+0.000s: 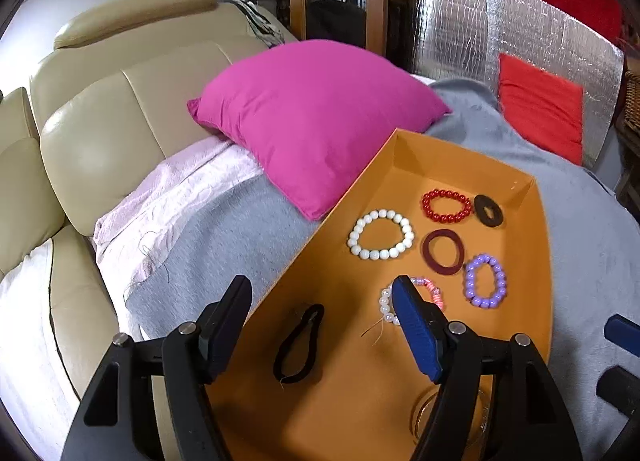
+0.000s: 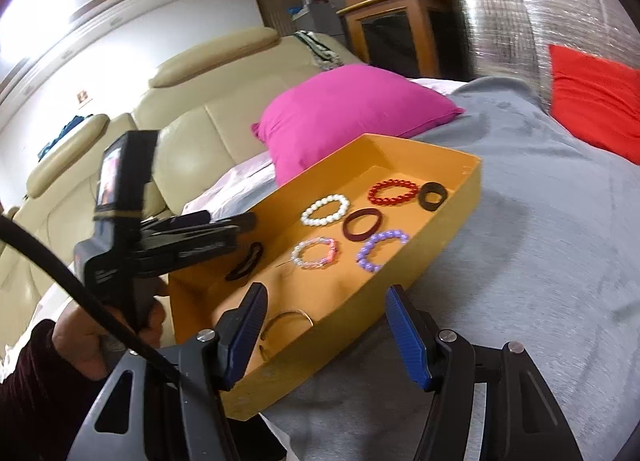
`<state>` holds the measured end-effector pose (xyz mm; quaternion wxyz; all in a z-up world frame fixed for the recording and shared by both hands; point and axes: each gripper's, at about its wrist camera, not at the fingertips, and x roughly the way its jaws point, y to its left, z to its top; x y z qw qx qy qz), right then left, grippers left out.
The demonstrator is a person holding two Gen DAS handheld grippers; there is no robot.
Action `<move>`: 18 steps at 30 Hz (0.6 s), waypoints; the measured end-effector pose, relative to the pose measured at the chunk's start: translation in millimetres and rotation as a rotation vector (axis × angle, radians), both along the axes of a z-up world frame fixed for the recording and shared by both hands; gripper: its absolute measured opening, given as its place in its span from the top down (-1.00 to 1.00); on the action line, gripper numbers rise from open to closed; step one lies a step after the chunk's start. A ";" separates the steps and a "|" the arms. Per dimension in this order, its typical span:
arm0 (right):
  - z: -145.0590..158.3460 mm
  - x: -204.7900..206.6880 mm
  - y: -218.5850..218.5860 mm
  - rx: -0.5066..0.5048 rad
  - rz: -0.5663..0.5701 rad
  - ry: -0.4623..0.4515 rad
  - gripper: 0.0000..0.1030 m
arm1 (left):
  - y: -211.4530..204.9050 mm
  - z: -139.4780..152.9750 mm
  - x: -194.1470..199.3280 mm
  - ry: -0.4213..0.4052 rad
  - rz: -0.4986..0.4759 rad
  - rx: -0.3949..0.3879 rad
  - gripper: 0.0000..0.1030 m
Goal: Organize jewelry
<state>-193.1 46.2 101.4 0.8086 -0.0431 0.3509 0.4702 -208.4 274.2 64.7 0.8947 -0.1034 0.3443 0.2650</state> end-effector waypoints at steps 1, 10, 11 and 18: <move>0.9 0.7 -2.1 0.001 -0.008 -0.004 -0.27 | -2.4 1.8 -0.7 0.004 -0.007 0.008 -0.42; 20.9 -3.7 -14.5 -0.013 -0.055 -0.019 -0.27 | -45.0 35.0 -31.1 0.072 -0.042 0.119 -0.43; 24.4 -6.5 -15.7 -0.010 -0.056 -0.017 -0.28 | -48.4 40.7 -36.5 0.066 -0.040 0.138 -0.43; 50.6 -28.0 -26.0 -0.009 -0.104 -0.001 -0.33 | -44.2 91.7 -94.3 -0.032 -0.033 0.135 -0.48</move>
